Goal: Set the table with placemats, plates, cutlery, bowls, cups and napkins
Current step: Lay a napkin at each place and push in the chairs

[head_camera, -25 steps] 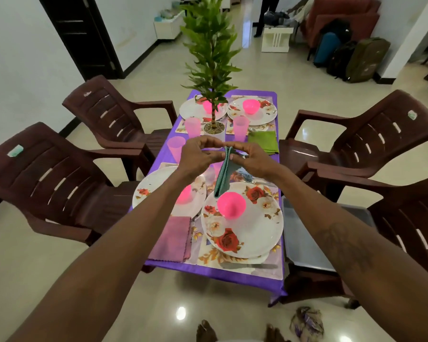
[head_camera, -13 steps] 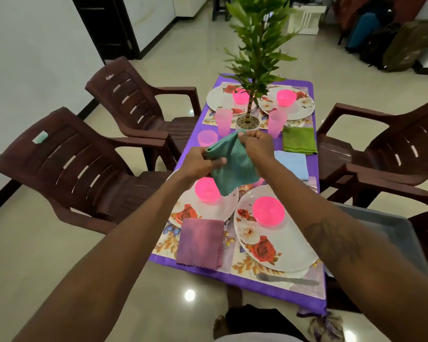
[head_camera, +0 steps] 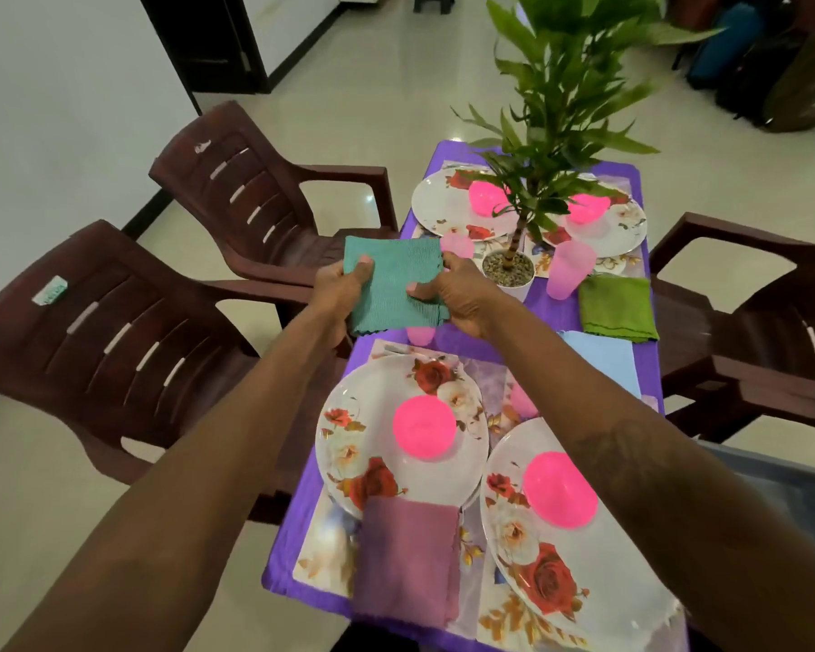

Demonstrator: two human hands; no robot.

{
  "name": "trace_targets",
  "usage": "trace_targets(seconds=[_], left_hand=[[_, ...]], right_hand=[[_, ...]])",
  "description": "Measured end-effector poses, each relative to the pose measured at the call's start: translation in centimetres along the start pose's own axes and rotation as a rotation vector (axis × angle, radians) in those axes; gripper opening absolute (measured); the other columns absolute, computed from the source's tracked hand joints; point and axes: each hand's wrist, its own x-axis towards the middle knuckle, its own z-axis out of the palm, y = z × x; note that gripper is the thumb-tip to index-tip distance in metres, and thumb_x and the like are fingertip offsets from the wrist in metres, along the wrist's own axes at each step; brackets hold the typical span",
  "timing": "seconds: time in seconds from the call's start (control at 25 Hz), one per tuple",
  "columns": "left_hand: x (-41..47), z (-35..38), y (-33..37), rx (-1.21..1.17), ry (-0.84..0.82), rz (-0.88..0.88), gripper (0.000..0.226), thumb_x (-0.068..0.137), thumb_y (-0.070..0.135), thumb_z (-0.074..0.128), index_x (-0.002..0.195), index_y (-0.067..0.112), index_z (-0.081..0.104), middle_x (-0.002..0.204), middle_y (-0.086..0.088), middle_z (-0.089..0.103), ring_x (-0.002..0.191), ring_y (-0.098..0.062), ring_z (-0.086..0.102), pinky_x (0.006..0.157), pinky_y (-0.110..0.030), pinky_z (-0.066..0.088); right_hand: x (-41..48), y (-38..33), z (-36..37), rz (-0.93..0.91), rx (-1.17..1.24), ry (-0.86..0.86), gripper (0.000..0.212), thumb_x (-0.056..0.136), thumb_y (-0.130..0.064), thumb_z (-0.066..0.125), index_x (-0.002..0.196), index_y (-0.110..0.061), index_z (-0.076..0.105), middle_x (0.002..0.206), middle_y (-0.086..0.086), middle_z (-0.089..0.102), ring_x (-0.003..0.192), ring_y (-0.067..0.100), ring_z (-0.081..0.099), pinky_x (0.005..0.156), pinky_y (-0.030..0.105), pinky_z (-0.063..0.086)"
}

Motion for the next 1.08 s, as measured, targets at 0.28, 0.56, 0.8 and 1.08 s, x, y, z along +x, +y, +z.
trace_targets(seconds=[0.28, 0.56, 0.8, 1.08], left_hand=[[13.5, -2.5, 3.7, 0.253, -0.274, 0.001, 0.038, 0.093, -0.003, 0.066, 0.125, 0.018, 0.064, 0.115, -0.006, 0.076, 0.095, -0.024, 0.076, 0.072, -0.042, 0.062], [22.3, -1.6, 0.6, 0.532, -0.23, 0.164, 0.046, 0.088, -0.002, 0.074, 0.128, 0.014, 0.062, 0.113, -0.004, 0.073, 0.089, -0.016, 0.071, 0.063, -0.027, 0.059], [26.0, -0.3, -3.2, 0.596, -0.266, 0.226, 0.051, 0.087, 0.001, 0.074, 0.133, 0.012, 0.057, 0.127, -0.005, 0.068, 0.11, -0.018, 0.067, 0.076, -0.025, 0.058], [27.3, 2.7, -5.2, 0.618, -0.241, 0.326, 0.045, 0.089, -0.002, 0.068, 0.122, 0.018, 0.045, 0.112, 0.0, 0.059, 0.093, -0.011, 0.065, 0.052, -0.013, 0.051]], right_hand=[[11.3, -2.8, 1.6, -0.114, -0.232, 0.248, 0.073, 0.079, 0.01, 0.078, 0.14, -0.022, 0.054, 0.118, 0.006, 0.062, 0.098, 0.023, 0.067, 0.08, 0.04, 0.064], [19.4, -0.2, 2.2, 0.107, -0.444, 0.172, 0.021, 0.092, 0.002, 0.068, 0.112, 0.006, 0.071, 0.082, 0.003, 0.066, 0.073, 0.013, 0.061, 0.066, 0.029, 0.053], [23.5, 2.6, 1.1, 0.319, -0.436, 0.002, 0.033, 0.098, -0.013, 0.068, 0.128, -0.003, 0.056, 0.123, 0.013, 0.065, 0.114, 0.028, 0.066, 0.1, 0.041, 0.057], [26.3, 4.8, 0.1, 0.407, -0.424, 0.025, 0.057, 0.086, -0.023, 0.077, 0.134, -0.007, 0.052, 0.132, 0.015, 0.063, 0.119, 0.032, 0.064, 0.105, 0.047, 0.054]])
